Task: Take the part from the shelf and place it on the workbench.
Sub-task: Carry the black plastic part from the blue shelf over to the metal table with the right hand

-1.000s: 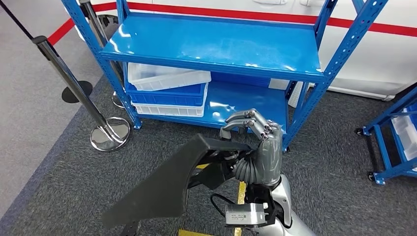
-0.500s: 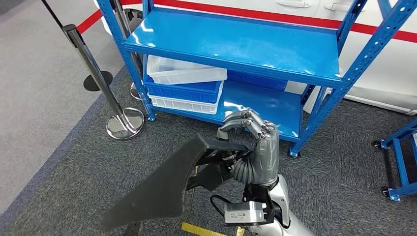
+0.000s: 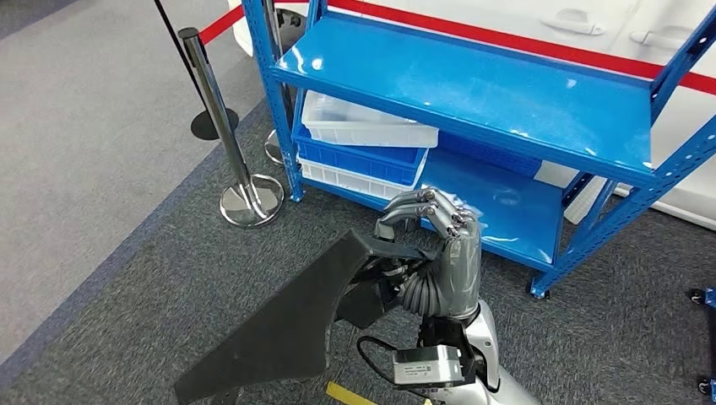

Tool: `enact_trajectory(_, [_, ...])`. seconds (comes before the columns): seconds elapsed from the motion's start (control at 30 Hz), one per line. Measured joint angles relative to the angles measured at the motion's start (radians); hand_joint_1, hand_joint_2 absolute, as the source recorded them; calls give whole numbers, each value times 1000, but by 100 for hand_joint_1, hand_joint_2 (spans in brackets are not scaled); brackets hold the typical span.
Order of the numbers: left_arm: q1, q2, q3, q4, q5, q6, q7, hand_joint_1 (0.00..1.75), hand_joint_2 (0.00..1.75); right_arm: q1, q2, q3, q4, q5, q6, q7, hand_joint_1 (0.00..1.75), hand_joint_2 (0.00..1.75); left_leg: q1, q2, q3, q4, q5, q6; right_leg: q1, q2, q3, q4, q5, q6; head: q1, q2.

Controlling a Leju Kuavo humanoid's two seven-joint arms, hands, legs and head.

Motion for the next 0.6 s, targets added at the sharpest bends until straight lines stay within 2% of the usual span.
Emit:
enact_trajectory(0.07, [1, 0, -1, 0, 0, 0, -1, 0, 175, -1, 0, 1, 0, -9, 0, -4, 175, 175, 4, -18, -12, 4, 3, -10, 1, -5, 5, -12, -6, -5, 0, 0])
enact_trajectory(0.1, [3, 1, -1, 0, 0, 1, -2, 0, 175, -2, 0, 1, 0, -13, 0, -6, 175, 175, 5, -16, -15, 6, 2, -15, 1, -15, 7, -17, -4, -9, 0, 0])
enact_trajectory(0.17, [5, 3, -2, 0, -1, 1, -2, 0, 175, -5, 1, 2, 0, -20, 0, -8, 175, 175, 4, 19, -34, 45, -24, -27, -4, -35, 14, -28, 0, -17, -7, 0])
enact_trajectory(0.23, [2, 3, -3, 0, -3, 1, -2, 0, 175, -6, 1, 2, -1, -26, 0, -11, 175, 175, 11, 63, -85, 148, -73, -43, -5, -58, 19, -31, 0, -21, -14, 0])
enact_trajectory(0.27, [1, 2, -5, 0, -3, 1, -2, 0, 175, -6, 1, 3, 0, -30, 0, -13, 175, 175, 16, 72, -114, 202, -91, -49, -5, -70, 19, -31, -1, -23, -14, 0])
enact_trajectory(0.3, [0, 2, -7, 0, -3, 1, -2, 0, 175, -6, 1, 3, 0, -34, 0, -15, 175, 175, 20, 76, -132, 235, -95, -53, -6, -81, 19, -31, -2, -22, -15, 0])
enact_trajectory(0.33, [0, 2, -9, 0, -3, 1, -2, 0, 175, -6, 1, 4, 0, -38, 0, -17, 175, 175, 23, 79, -135, 236, -83, -56, -6, -91, 20, -31, -3, -21, -15, 0])
enact_trajectory(0.37, [1, 2, -10, 0, -3, 1, -2, 0, 175, -6, 1, 4, 0, -42, 0, -20, 175, 175, 24, 84, -119, 201, -56, -57, -7, -100, 22, -31, -5, -19, -15, 0])
enact_trajectory(0.4, [1, 3, -11, 0, -3, 1, -2, 0, 175, -6, 1, 4, 0, -45, 0, -21, 175, 175, 25, 91, -89, 141, -21, -57, -8, -108, 25, -30, -7, -16, -15, 0])
enact_trajectory(0.47, [-1, 4, -11, 0, -3, 2, -3, 0, 175, -6, 1, 4, 0, -53, 0, -24, 175, 175, 18, 121, -32, 26, 17, -51, -6, -124, 31, -32, -11, -8, -15, 0])
enact_trajectory(0.53, [-5, 4, -11, 0, -3, 3, -4, 0, 175, -6, 1, 4, -1, -68, 0, -28, 175, 175, 9, 133, -15, -10, 17, -38, -3, -138, 36, -37, -12, 2, -14, 0])
enact_trajectory(0.6, [-3, 4, -11, 0, -2, 4, -5, 0, 175, -7, 1, 4, -1, -92, 0, -36, 175, 175, 9, 114, -15, -14, 21, -23, -1, -146, 41, -41, -13, 13, -13, 0])
